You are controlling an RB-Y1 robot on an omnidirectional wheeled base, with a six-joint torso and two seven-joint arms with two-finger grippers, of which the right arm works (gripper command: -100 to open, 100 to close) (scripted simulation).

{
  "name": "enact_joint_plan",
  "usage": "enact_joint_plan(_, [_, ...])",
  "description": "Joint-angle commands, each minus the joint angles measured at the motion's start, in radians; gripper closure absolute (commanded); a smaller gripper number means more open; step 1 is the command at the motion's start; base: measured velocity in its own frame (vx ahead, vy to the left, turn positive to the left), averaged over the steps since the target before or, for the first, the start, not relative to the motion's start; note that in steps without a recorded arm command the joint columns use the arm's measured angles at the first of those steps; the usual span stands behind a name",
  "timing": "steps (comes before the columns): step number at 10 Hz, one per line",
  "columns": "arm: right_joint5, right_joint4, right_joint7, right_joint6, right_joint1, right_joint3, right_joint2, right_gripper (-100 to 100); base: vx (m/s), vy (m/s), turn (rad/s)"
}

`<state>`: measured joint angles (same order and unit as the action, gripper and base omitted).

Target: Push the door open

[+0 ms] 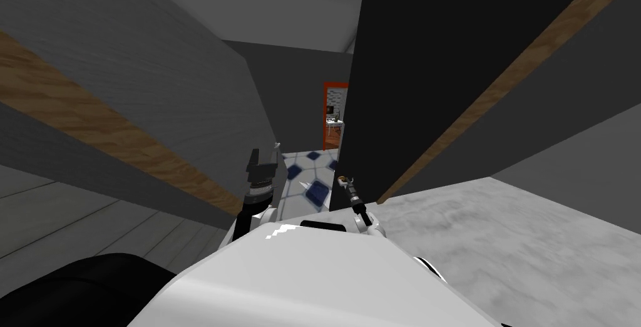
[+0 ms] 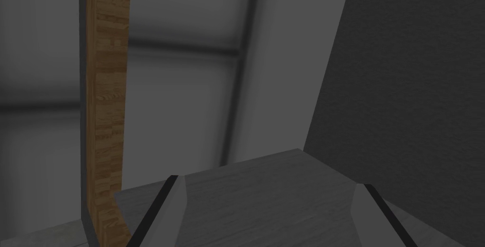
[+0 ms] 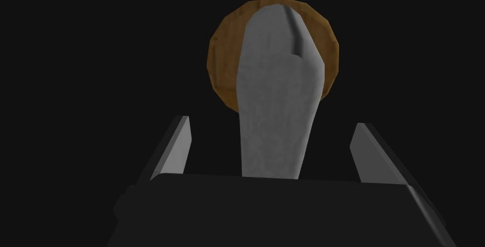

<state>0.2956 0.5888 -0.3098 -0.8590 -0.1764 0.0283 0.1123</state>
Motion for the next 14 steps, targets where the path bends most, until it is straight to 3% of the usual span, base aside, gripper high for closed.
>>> enact_joint_plan(1, [0.000, 0.000, -0.001, 0.000, 0.001, 0.000, 0.000, 100, -0.010, 0.001, -0.006])
enact_joint_plan(6, [0.000, 0.000, -0.001, 0.000, 0.001, 0.000, 0.000, 100, -0.008, -0.002, 0.004])
enact_joint_plan(14, [-0.048, -0.003, 0.043, 0.011, -0.003, 0.060, 0.000, 100, 0.161, 0.063, -0.030])
